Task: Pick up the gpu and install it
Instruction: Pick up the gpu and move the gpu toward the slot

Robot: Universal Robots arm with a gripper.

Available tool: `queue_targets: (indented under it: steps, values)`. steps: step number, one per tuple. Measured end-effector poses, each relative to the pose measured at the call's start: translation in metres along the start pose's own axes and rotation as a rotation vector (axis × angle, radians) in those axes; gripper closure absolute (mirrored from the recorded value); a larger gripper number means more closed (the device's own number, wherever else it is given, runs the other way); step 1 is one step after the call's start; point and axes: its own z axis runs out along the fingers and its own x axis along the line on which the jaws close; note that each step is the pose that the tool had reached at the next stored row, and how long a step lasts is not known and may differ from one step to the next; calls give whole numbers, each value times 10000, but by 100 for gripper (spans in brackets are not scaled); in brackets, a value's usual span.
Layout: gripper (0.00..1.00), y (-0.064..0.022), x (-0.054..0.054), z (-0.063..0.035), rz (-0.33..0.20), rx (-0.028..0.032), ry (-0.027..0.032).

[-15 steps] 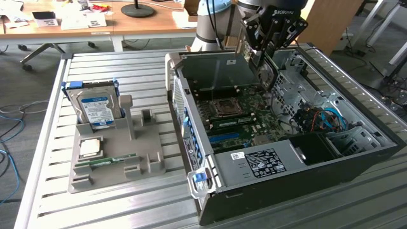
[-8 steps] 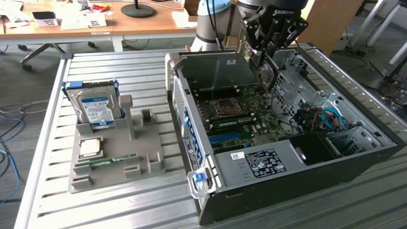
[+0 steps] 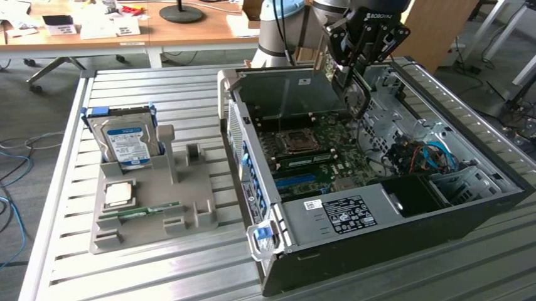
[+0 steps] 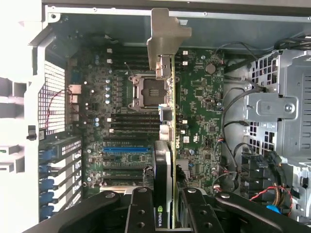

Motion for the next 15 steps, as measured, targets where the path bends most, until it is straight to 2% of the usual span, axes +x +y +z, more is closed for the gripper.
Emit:
queue_targets:
  steps: [15]
  values:
    - [73,1,-211,5,0,0,0]
